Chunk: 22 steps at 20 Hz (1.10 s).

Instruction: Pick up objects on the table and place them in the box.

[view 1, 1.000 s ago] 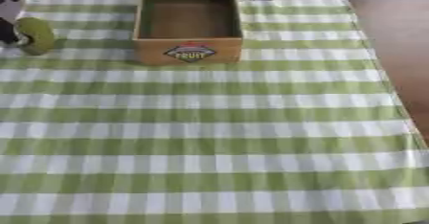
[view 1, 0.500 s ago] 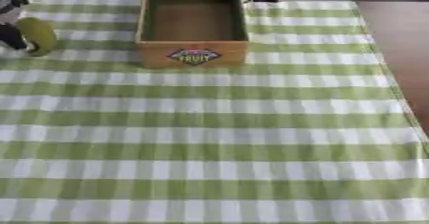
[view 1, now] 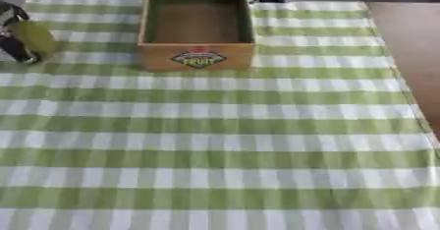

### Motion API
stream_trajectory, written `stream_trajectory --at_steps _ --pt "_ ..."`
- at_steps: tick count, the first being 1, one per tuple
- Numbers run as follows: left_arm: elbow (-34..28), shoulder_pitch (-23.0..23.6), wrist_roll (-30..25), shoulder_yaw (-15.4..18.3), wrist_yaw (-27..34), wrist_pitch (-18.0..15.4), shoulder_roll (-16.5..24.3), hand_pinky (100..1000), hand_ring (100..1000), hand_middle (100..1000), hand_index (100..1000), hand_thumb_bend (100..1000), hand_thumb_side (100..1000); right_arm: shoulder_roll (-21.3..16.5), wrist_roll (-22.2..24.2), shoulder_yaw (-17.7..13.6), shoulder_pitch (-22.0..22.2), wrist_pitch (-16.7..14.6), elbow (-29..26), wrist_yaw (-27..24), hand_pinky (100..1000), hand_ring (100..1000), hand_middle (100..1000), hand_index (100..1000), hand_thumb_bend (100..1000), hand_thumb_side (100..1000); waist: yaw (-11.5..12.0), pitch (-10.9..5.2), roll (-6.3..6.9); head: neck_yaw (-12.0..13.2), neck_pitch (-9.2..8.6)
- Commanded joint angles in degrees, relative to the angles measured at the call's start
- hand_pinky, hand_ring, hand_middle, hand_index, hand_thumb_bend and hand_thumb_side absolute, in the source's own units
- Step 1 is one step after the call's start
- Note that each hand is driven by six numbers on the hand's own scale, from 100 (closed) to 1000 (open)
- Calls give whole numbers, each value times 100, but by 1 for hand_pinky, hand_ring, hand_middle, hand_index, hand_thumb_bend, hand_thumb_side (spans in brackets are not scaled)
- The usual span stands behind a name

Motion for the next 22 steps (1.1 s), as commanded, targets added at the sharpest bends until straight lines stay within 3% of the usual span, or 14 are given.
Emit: stream_trajectory --at_steps 1,5,6,7,10,17,22 --pt "-44 -131 -21 37 -3 -7 105 831 851 724 848 450 100 -57 26 -20 -95 -7 -45 -44 920 696 599 807 100 571 -7 -98 14 5 -55" --pt "-67 -140 -69 22 85 -93 104 659 649 556 711 348 100 -51 30 -20 -88 -3 -50 -47 920 697 599 808 100 575 -4 -116 14 -1 -38" --pt "-70 -141 -80 16 112 -109 106 659 649 556 711 346 100 -49 32 -19 -85 -3 -51 -46 920 697 599 808 100 572 -3 -121 15 0 -35" --pt "-80 -143 -70 2 113 -108 115 590 583 505 657 320 100 -46 33 -18 -83 -1 -52 -46 920 697 599 808 100 572 -2 -126 17 -1 -35" --pt "-155 -141 95 -58 7 -141 125 494 507 433 561 310 100 -35 38 -15 -73 4 -59 -45 920 697 599 808 100 571 1 -142 19 -3 -26" --pt "-722 -152 600 -178 -26 -334 198 435 452 398 515 271 100 -30 44 -15 -45 16 -69 -38 921 697 599 808 100 571 12 -182 35 -35 16" --pt "-1762 -146 636 -378 241 -570 236 435 446 406 521 205 100 -51 44 -14 -47 20 -66 -29 919 697 599 807 100 570 9 -205 38 -66 43"
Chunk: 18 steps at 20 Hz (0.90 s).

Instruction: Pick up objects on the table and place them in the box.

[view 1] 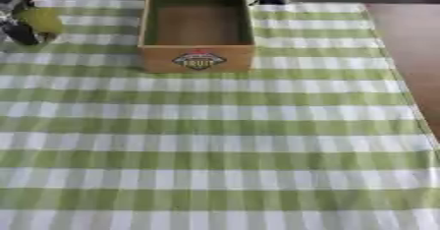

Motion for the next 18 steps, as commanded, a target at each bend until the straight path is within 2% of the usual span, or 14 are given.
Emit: stream_trajectory --at_steps 1,5,8,12,18 --pt "-864 -118 -12 -154 206 -179 259 435 447 405 521 206 100 -94 8 -15 -60 -13 -62 -21 919 697 599 807 100 570 -3 -163 15 -25 43" --pt "-1847 -206 -189 -513 282 -385 136 447 453 408 526 218 100 -88 12 -3 -59 -19 -56 -20 920 697 599 808 100 570 -14 -181 26 -28 57" --pt "-2200 -370 -345 -703 399 -489 -96 453 456 410 528 198 100 -64 23 6 -47 -16 -70 -27 920 697 599 808 100 571 -38 -196 36 -21 58" --pt "-2027 -616 -446 -884 337 -556 -466 465 465 419 539 207 100 -37 23 6 -25 -3 -92 -42 921 698 599 808 100 573 -82 -208 52 -28 54" --pt "-1200 -865 -213 -988 91 -628 -1089 498 484 440 565 149 100 -6 39 6 -3 8 -98 -76 922 699 599 809 100 573 -113 -195 44 -17 72"
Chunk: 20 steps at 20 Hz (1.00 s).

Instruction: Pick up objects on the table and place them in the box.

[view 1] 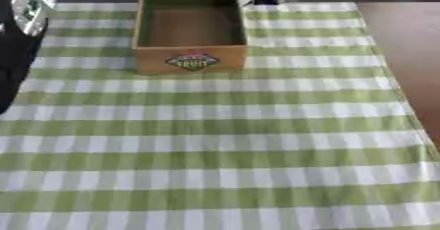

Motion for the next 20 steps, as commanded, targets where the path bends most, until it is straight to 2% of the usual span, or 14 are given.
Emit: stream_trajectory --at_steps 1,3,4,5,6,8,9,11,12,13,15,17,18,20 --pt "358 -225 164 0 -122 -42 -196 506 488 444 572 139 100 -48 24 3 -49 -7 -94 -57 923 699 599 809 100 573 -11 -130 -9 0 21" --pt "593 -269 295 -2 -171 -107 -348 518 495 453 583 109 100 -34 35 7 -48 -7 -92 -69 923 699 598 809 100 574 -15 -126 -16 7 14" --pt "699 -286 364 -3 -191 -153 -427 529 503 461 595 157 100 -22 41 11 -49 -8 -93 -76 923 699 598 809 100 573 -17 -124 -21 14 12" --pt "802 -301 437 -4 -226 -192 -492 535 507 466 602 108 100 -12 48 14 -51 -8 -94 -81 923 699 599 809 100 577 -19 -123 -26 17 11" --pt "900 -313 504 -8 -277 -224 -551 547 517 477 617 104 100 -5 52 15 -52 -9 -95 -85 923 699 598 810 100 574 -23 -121 -31 18 9" --pt "1053 -322 598 -12 -368 -285 -641 582 550 514 662 188 100 4 55 12 -53 -9 -96 -91 923 699 598 810 100 574 -29 -119 -37 15 9" --pt "1106 -319 629 -19 -421 -313 -668 620 598 569 720 259 100 8 56 11 -52 -8 -96 -93 924 700 598 810 100 574 -31 -118 -39 13 10" --pt "1197 -303 615 -29 -518 -366 -702 663 657 640 795 318 138 14 57 7 -50 -6 -97 -93 924 700 598 810 100 574 -34 -117 -38 6 13" --pt "1223 -294 599 -27 -560 -382 -703 736 770 765 896 412 260 17 57 6 -48 -5 -99 -93 924 700 598 810 100 574 -34 -117 -36 2 14" --pt "1235 -283 593 -14 -599 -384 -696 799 837 831 946 474 381 18 57 4 -44 -3 -101 -93 924 700 598 810 100 574 -35 -117 -34 -1 16" --pt "1220 -265 618 53 -615 -320 -672 837 872 865 973 508 517 20 56 -1 -37 0 -104 -93 924 700 598 810 100 574 -35 -119 -33 -5 26" --pt "1153 -261 698 155 -533 -183 -637 867 899 901 1000 462 724 19 52 -7 -31 4 -104 -92 925 700 598 810 100 574 -30 -123 -32 -7 38" --pt "1085 -260 762 212 -441 -106 -613 866 893 896 1000 445 775 19 50 -11 -28 6 -105 -91 925 700 598 810 100 575 -24 -125 -32 -13 43" --pt "891 -245 882 285 -178 12 -548 857 877 881 990 380 782 16 45 -15 -27 8 -108 -88 924 700 598 810 100 574 -10 -129 -33 -26 52"
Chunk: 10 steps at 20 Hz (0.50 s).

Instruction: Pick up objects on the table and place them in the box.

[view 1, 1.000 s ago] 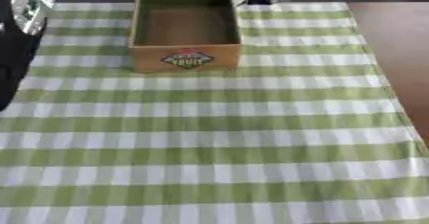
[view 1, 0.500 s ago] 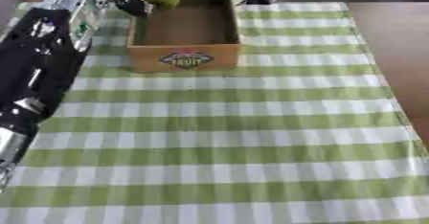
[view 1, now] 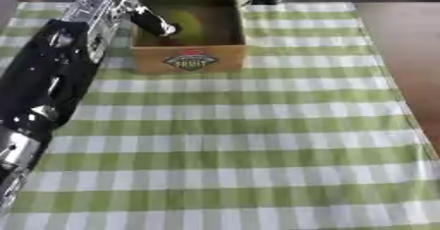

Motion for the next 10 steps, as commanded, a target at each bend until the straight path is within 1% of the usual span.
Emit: stream_trajectory --at_steps 1,3,4,5,6,7,8,10 --pt "-427 -90 191 169 428 207 249 852 869 874 984 360 770 -75 -1 -15 -40 4 -108 -13 924 700 598 810 100 574 15 -132 -2 -34 35" --pt "-861 -32 337 215 951 338 356 839 844 850 965 282 733 -85 -6 -19 -39 6 -107 -7 924 699 598 810 100 574 39 -137 -6 -49 42" --pt "-1108 0 412 234 1240 409 411 825 823 827 945 217 704 -90 -8 -20 -40 6 -105 -4 924 699 598 810 100 574 50 -138 -9 -55 46" --pt "-1389 39 511 259 1564 493 475 815 810 812 929 187 689 -93 -8 -20 -41 5 -104 -2 923 699 598 810 100 574 62 -140 -11 -59 52" --pt "-1683 76 622 282 1882 576 548 789 781 779 897 127 649 -96 -8 -20 -42 3 -103 1 923 699 597 810 100 573 73 -142 -14 -67 55" --pt "-2020 127 771 321 2228 658 640 779 770 765 886 108 634 -102 -10 -22 -43 2 -101 4 923 699 597 810 100 573 86 -144 -16 -79 58" --pt "-2347 184 928 359 2555 737 736 762 739 730 859 100 605 -108 -12 -25 -44 1 -101 8 923 699 597 810 100 573 98 -145 -16 -89 61" --pt "-3044 357 1281 446 3219 862 964 736 707 694 827 100 563 -122 -18 -31 -44 1 -102 16 923 699 597 810 100 573 126 -146 -11 -116 66"
